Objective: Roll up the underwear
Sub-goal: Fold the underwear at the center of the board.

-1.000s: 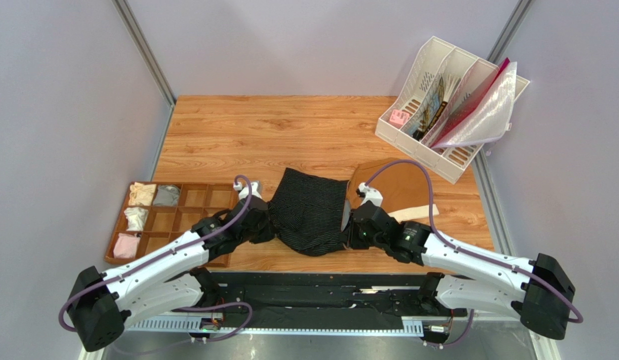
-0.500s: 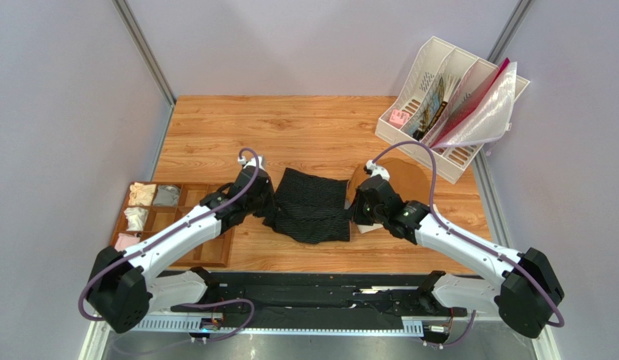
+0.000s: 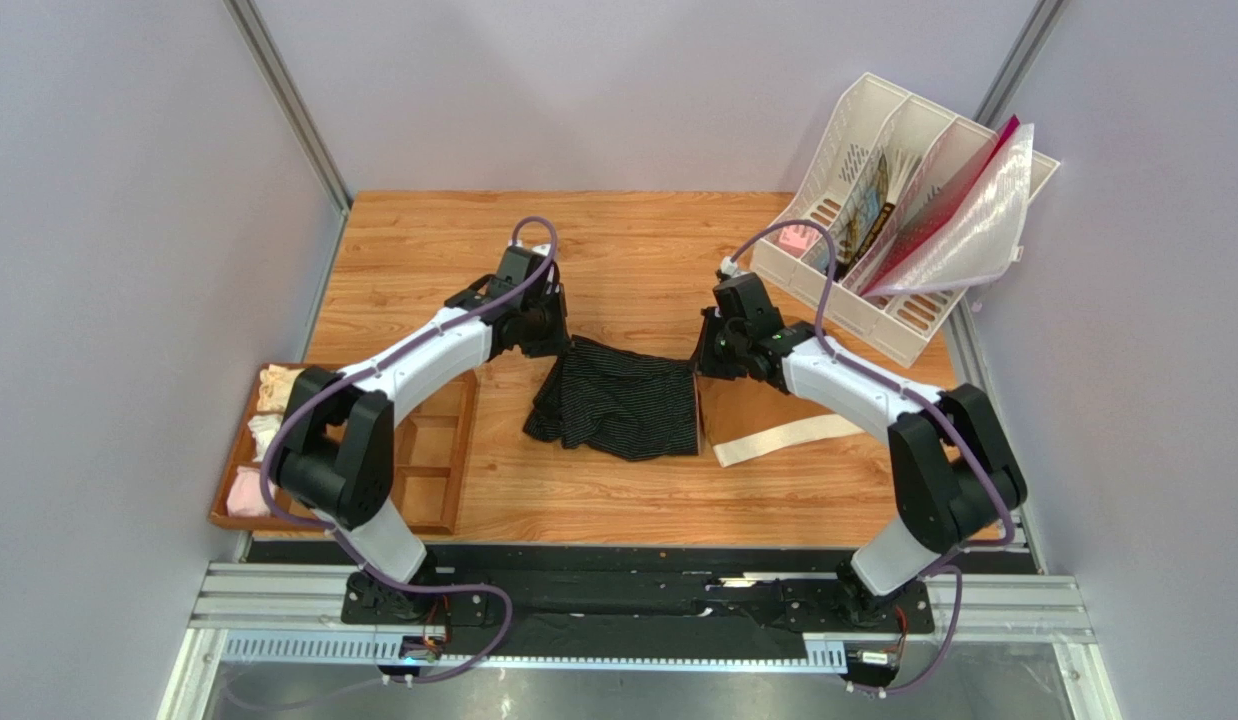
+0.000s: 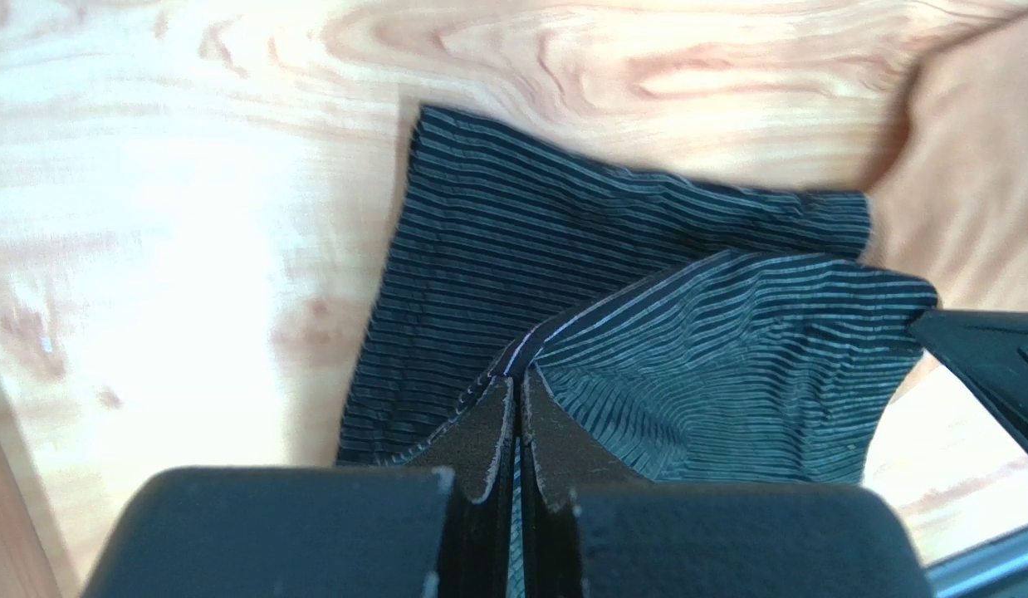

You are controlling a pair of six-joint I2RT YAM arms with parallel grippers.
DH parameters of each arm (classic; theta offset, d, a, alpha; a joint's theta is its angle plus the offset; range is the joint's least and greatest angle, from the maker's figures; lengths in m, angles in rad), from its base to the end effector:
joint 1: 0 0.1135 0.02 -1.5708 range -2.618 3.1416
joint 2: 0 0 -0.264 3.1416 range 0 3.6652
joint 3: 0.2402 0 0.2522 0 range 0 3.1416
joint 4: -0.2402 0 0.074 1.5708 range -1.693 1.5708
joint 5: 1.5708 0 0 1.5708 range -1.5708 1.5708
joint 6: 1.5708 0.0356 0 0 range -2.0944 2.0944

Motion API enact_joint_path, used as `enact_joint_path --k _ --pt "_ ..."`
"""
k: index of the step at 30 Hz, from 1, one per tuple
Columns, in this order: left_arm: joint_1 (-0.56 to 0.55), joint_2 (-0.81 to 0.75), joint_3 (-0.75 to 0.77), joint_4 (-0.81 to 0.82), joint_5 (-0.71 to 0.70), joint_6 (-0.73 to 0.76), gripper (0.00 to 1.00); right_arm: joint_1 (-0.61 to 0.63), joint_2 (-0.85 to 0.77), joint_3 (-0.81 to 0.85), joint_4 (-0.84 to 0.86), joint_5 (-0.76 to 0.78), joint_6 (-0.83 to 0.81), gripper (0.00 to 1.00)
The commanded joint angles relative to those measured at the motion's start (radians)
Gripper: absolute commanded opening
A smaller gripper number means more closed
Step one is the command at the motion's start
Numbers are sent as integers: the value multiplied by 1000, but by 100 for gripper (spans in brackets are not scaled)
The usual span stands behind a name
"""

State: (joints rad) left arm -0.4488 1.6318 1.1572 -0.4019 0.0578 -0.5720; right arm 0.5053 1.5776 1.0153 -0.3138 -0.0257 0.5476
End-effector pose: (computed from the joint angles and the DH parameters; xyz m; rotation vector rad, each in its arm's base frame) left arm 0.3158 -0.1544 0.2343 -0.1286 2.5127 -0.5081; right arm 0.2893 0.1611 0.2135 0.0414 2.5102 0.4846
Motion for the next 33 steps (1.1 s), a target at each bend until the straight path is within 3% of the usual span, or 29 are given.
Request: enact_joint_path --k 1,19,22,23,25,26,28,29,31,33 --pt "24 101 113 -46 39 92 0 -22 74 74 41 -33 -43 0" --pt "42 284 248 -100 65 153 0 -67 151 120 21 -33 -66 0" --pt "42 284 254 -101 66 155 0 -67 142 150 -7 -65 -84 20" --pt "42 281 262 -103 73 155 0 -67 133 166 -13 -72 -96 37" --pt "42 263 265 -101 83 156 8 -68 90 175 -34 -82 -101 49" --pt "42 254 266 -100 83 153 23 -65 73 183 -45 -83 -115 54" --pt "42 226 271 -100 79 155 40 -56 12 183 -73 -73 -126 57" --pt "42 215 274 -103 73 155 54 -50 -5 180 -82 -66 -130 57" --pt "41 188 283 -115 53 158 66 -28 -57 157 -97 -66 -137 57" --pt "42 157 285 -127 34 159 70 -11 -83 113 -90 -77 -123 55"
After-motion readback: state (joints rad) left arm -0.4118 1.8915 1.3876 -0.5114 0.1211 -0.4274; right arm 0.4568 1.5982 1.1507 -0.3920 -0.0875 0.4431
